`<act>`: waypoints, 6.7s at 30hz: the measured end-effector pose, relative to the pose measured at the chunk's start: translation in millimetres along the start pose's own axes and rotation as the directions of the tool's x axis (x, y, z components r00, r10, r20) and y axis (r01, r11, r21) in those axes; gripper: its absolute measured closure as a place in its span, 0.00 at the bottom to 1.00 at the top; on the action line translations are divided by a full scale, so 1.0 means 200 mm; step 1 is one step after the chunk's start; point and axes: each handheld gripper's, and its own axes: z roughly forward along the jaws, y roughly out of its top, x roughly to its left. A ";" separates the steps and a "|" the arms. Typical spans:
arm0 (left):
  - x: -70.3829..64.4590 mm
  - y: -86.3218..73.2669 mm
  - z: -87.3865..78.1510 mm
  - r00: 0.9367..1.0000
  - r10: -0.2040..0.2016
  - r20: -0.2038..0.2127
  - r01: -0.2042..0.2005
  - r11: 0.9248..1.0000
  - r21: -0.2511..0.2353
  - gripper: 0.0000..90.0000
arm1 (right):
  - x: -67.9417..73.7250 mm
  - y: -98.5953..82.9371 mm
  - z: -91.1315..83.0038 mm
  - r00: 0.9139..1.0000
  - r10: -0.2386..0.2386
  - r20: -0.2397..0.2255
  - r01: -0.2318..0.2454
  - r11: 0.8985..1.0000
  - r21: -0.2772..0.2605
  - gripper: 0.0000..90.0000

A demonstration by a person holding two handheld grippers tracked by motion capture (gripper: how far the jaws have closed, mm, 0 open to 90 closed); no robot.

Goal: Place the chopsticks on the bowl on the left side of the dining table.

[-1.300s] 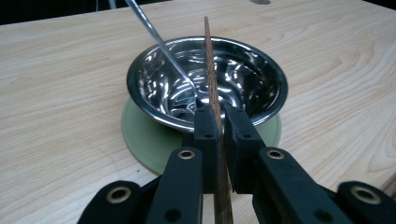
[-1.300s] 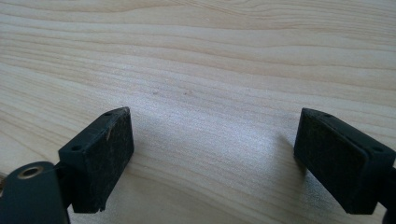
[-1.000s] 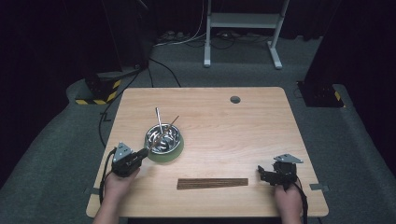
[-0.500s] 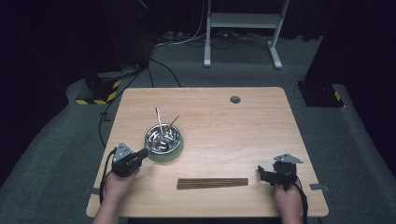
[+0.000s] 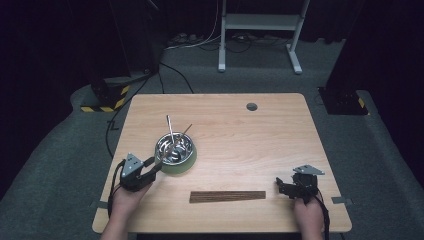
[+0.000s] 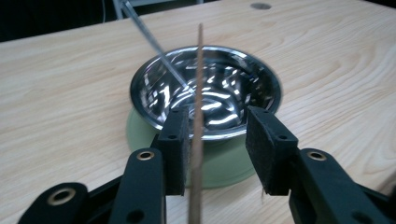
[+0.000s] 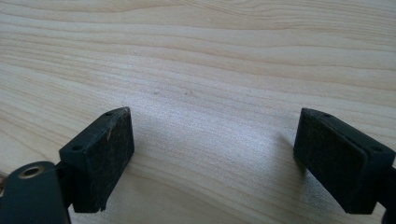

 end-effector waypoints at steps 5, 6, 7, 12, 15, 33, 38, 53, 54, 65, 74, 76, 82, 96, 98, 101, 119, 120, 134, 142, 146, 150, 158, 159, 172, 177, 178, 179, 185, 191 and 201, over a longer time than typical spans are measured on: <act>-0.12 0.02 0.03 0.997 -0.001 0.075 0.003 1.000 -0.030 0.62 | 0.00 0.00 0.00 1.000 -0.005 0.007 0.005 1.000 -0.011 0.13; -0.16 0.02 0.05 0.996 0.004 0.094 -0.001 0.999 -0.032 0.61 | 0.00 0.00 0.00 1.000 -0.005 0.007 0.005 1.000 -0.010 0.13; -0.17 0.02 0.05 0.994 0.013 0.107 -0.011 1.000 -0.020 0.60 | 0.00 0.00 0.00 1.000 -0.002 0.006 0.003 1.000 -0.010 0.13; -0.26 -0.01 0.10 0.975 0.126 0.181 -0.144 0.985 0.091 0.57 | 0.00 0.00 0.00 1.000 0.002 0.003 -0.002 1.000 -0.008 0.13; -0.30 -0.02 0.13 0.968 0.152 0.201 -0.177 0.977 0.116 0.56 | 0.00 0.00 0.01 1.000 0.002 0.002 -0.002 1.000 -0.015 0.13; -0.41 -0.12 0.26 0.951 0.155 0.266 -0.216 0.952 0.217 0.53 | 0.00 0.00 0.00 1.000 -0.006 0.001 0.006 1.000 -0.012 0.13; -0.41 -0.12 0.27 0.950 0.167 0.264 -0.230 0.946 0.227 0.53 | 0.00 0.00 0.00 1.000 -0.006 0.002 0.006 1.000 -0.015 0.13; -0.40 -0.14 0.29 0.956 0.160 0.246 -0.220 0.945 0.241 0.54 | 0.00 0.00 0.00 1.000 -0.006 0.002 0.006 1.000 -0.016 0.13; -0.40 -0.14 0.29 0.956 0.160 0.247 -0.221 0.946 0.239 0.54 | 0.00 0.00 0.00 1.000 -0.006 0.002 0.006 1.000 -0.013 0.13; -0.38 -0.14 0.30 0.958 0.169 0.233 -0.225 0.945 0.238 0.59 | 0.00 0.00 0.00 1.000 -0.006 0.001 0.006 1.000 -0.012 0.13; -0.44 -0.12 0.35 0.934 0.192 0.301 -0.264 0.939 0.221 0.68 | 0.00 0.00 0.00 1.000 -0.006 0.002 0.006 1.000 -0.013 0.13; -0.45 -0.12 0.36 0.931 0.196 0.308 -0.270 0.938 0.218 0.71 | 0.00 0.00 0.00 1.000 -0.007 0.000 0.007 1.000 -0.010 0.13; -0.45 -0.12 0.37 0.922 0.190 0.337 -0.275 0.935 0.225 0.82 | 0.00 0.00 0.00 1.000 -0.007 0.002 0.007 1.000 -0.017 0.13; -0.41 -0.13 0.34 0.922 0.179 0.345 -0.268 0.935 0.232 0.92 | 0.01 0.00 0.00 1.000 -0.011 -0.002 0.011 1.000 -0.017 0.13; -0.39 -0.13 0.32 0.925 0.179 0.336 -0.267 0.934 0.237 0.92 | 0.01 0.00 0.00 1.000 -0.010 -0.002 0.010 1.000 -0.017 0.13; -0.37 -0.13 0.32 0.934 0.156 0.320 -0.241 0.940 0.243 0.87 | 0.01 0.00 0.00 1.000 -0.010 -0.002 0.010 1.000 -0.017 0.13; -0.40 -0.12 0.37 0.941 0.131 0.312 -0.212 0.948 0.239 0.57 | 0.01 0.00 0.00 1.000 -0.006 -0.005 0.006 1.000 -0.013 0.13; -0.40 -0.12 0.37 0.940 0.135 0.312 -0.215 0.947 0.239 0.58 | 0.01 0.00 0.00 1.000 -0.007 -0.005 0.007 1.000 -0.013 0.13; -0.44 -0.12 0.37 0.936 0.192 0.295 -0.263 0.939 0.223 0.89 | 0.01 0.00 0.00 1.000 -0.009 -0.015 0.009 1.000 0.001 0.13; -0.43 -0.12 0.37 0.950 0.138 0.281 -0.209 0.948 0.239 0.93 | 0.01 0.00 0.00 1.000 -0.009 -0.015 0.009 1.000 0.000 0.13; -0.41 -0.11 0.35 0.953 0.131 0.273 -0.193 0.958 0.213 0.93 | 0.01 0.00 0.00 1.000 -0.008 -0.013 0.008 1.000 -0.004 0.13; -0.38 -0.09 0.32 0.957 0.121 0.263 -0.173 0.967 0.185 0.93 | 0.01 0.00 0.00 1.000 -0.008 -0.015 0.008 1.000 0.000 0.13; -0.35 -0.07 0.27 0.966 0.115 0.230 -0.147 0.981 0.125 0.93 | 0.01 0.00 0.00 1.000 -0.009 -0.015 0.009 1.000 0.000 0.13; -0.34 -0.07 0.26 0.968 0.118 0.223 -0.147 0.982 0.115 0.93 | 0.01 0.00 0.00 1.000 -0.008 -0.015 0.008 1.000 0.000 0.13; -0.27 -0.01 0.17 0.980 0.102 0.169 -0.110 0.993 0.043 0.93 | 0.01 0.00 0.00 1.000 -0.009 -0.015 0.009 1.000 0.000 0.13; -0.23 0.00 0.14 0.988 0.083 0.128 -0.088 0.995 0.036 0.93 | 0.01 0.00 0.00 1.000 -0.009 -0.016 0.009 1.000 0.000 0.13; -0.22 0.00 0.14 0.990 0.072 0.118 -0.077 0.996 0.034 0.93 | 0.01 0.00 0.00 1.000 -0.007 -0.016 0.007 1.000 0.001 0.13; -0.21 0.00 0.13 0.992 0.068 0.108 -0.071 0.997 0.030 0.93 | 0.01 0.00 0.00 1.000 -0.009 -0.015 0.009 1.000 0.000 0.13; -0.15 0.00 0.10 0.995 0.075 0.067 -0.077 0.997 0.027 0.93 | 0.01 0.00 0.00 1.000 -0.007 -0.016 0.007 1.000 0.001 0.13; -0.12 -0.01 0.09 0.997 0.076 0.018 -0.076 0.997 0.024 0.93 | 0.01 0.00 0.00 1.000 -0.008 -0.014 0.008 1.000 -0.002 0.13; -0.09 -0.01 0.08 0.996 0.077 -0.038 -0.076 0.997 0.033 0.93 | 0.01 0.00 0.00 1.000 -0.008 -0.016 0.008 1.000 0.000 0.13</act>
